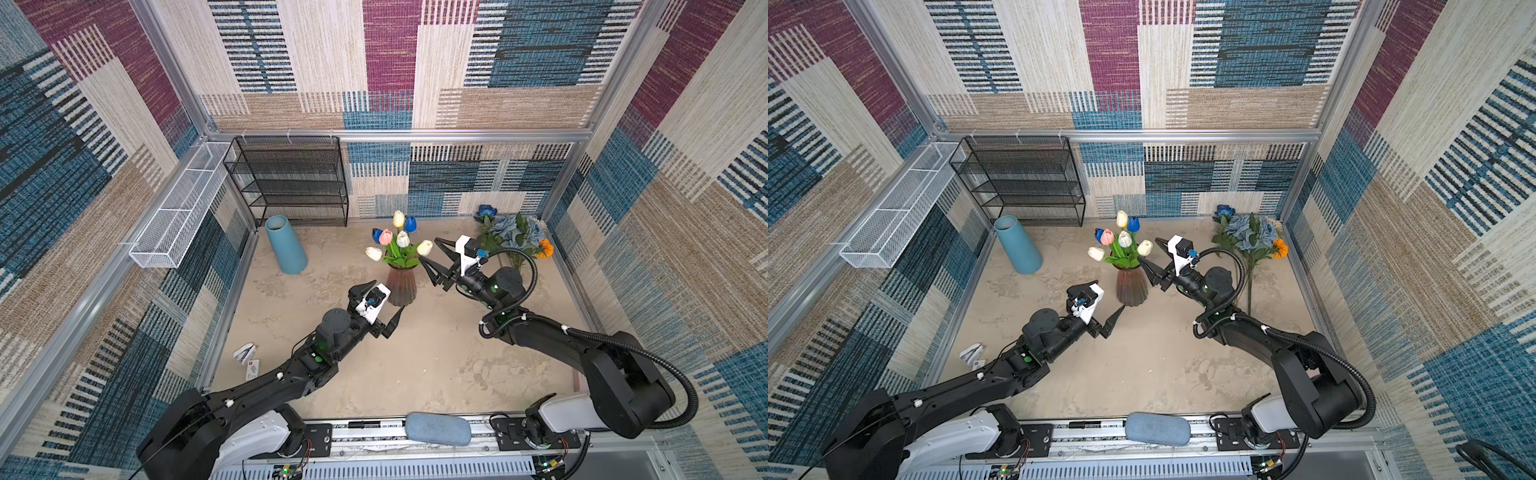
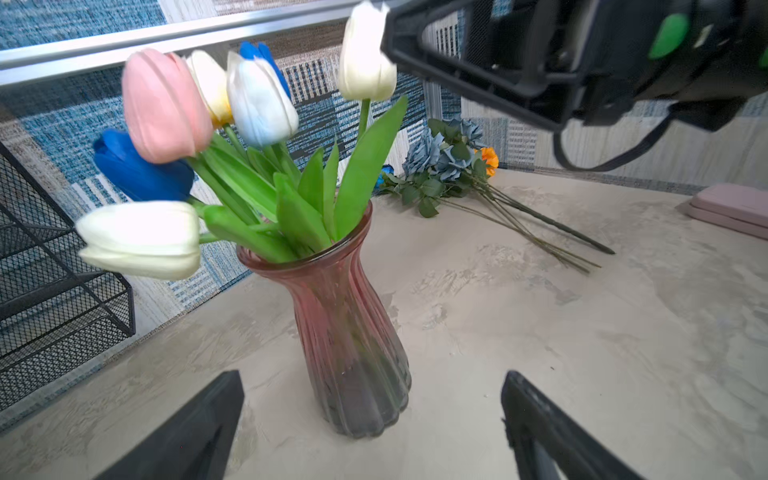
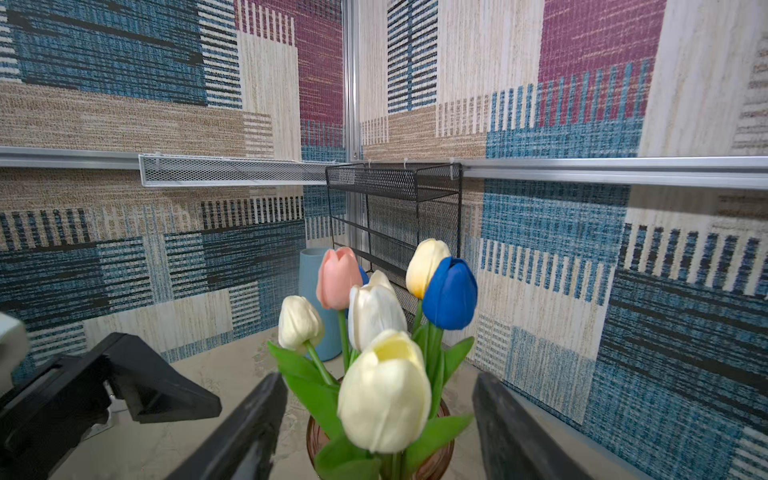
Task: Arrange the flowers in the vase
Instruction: 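Open and withdraw the right gripper while the left gripper reaches the pink vase, then slide the pink vase toward the back wall with the left gripper while right withdraws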
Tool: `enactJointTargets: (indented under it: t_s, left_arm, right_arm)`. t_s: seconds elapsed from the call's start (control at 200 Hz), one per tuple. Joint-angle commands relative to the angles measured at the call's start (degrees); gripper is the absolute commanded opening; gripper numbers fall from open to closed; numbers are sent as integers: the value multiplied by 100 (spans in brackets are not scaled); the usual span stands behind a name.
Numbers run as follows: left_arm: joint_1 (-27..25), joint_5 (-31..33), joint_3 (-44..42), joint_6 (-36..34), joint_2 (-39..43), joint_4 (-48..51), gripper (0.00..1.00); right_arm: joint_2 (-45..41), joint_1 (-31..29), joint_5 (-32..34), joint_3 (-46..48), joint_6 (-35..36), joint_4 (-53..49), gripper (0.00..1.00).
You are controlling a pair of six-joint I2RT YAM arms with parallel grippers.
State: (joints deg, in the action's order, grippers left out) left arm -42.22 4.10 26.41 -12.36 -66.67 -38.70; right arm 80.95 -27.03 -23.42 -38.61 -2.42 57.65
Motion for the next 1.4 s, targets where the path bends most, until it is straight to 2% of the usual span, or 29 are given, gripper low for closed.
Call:
enactJointTargets:
  t_s: [0.0,0.11,0.325,0.506,0.611,0.811,1.012,1.177,1.272,1.327,1.392]
  left_arm:
    - [55,-193,306,155,-447,-517,100]
    - [127,-223,464,178,-1030,-945,100]
    - [473,-267,672,574,-1918,-1849,99]
    - [678,-234,1088,698,-2729,-2544,99]
    - [750,-451,1367,782,-3174,-2810,99]
    - [776,-739,1990,959,-3873,-2926,99]
    - [776,-710,2410,1151,-4437,-3165,100]
    - [776,-805,2517,1145,-4708,-3467,94]
    - [785,-831,2599,1089,-4758,-3403,87]
    - [785,-879,2645,1079,-4758,-3335,80]
    - [794,-934,2676,1079,-4758,-3328,77]
  right_arm:
    - [54,-4,-78,-167,319,-472,76]
    - [-185,-4,-198,-33,251,-283,80]
    - [-1047,-4,47,100,150,-769,85]
    - [-1901,-4,472,926,-206,-111,87]
    - [-2286,-4,601,1353,-255,223,88]
    - [-2539,0,707,1592,-107,118,88]
    - [-2540,-4,732,1739,-32,149,88]
    - [-2619,-4,856,1900,89,265,88]
    - [-2594,-4,878,1892,118,247,88]
    - [-2571,-4,885,1901,142,263,88]
    - [-2541,-4,920,1892,154,262,88]
